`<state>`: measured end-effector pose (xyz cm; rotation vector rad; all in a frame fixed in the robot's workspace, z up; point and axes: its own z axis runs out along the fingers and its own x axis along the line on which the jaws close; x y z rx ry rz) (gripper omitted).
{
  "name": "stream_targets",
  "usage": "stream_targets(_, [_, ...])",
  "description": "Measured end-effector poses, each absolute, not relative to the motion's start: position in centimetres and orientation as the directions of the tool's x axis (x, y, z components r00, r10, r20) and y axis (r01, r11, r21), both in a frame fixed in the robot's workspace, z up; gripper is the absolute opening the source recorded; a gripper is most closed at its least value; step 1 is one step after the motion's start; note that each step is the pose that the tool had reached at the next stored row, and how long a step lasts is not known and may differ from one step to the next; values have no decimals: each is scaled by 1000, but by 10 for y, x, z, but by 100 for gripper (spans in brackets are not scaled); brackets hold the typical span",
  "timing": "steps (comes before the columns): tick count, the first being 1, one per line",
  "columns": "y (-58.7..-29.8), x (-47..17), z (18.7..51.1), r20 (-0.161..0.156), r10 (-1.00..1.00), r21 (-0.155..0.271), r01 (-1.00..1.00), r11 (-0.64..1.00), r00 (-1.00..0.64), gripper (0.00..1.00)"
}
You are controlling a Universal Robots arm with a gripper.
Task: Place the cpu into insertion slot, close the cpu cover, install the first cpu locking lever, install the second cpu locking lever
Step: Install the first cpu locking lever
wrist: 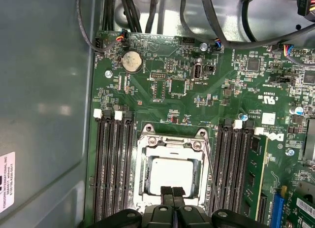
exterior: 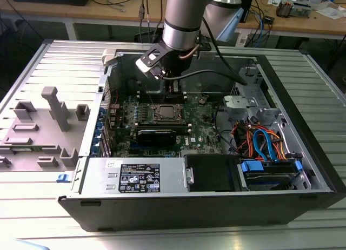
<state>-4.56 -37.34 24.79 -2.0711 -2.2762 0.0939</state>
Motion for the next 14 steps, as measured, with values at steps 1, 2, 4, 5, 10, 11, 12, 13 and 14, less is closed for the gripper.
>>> stream_targets(1, [-373,-46,248,5,995,-87,991,98,-98,11])
stream_targets(2, [-373,-46,248,5,995,-87,991,103,-103,11])
stream_targets(4, [-373,-46,248,5,990,-87,986,140,-140,11])
stream_targets(5, [-373,-46,248,5,987,-87,983,161,-161,11])
stream_targets(10, [-373,-46,248,6,973,-87,969,229,-230,11])
stream_targets(11, [-373,-46,248,6,971,-87,967,239,-239,11])
stream_targets(12, [-373,-46,248,6,967,-87,963,253,-254,11])
stream_targets(13, [-373,-46,248,6,964,-87,960,267,-267,11])
stream_targets(14, [-373,-46,248,6,958,-87,954,287,-287,11])
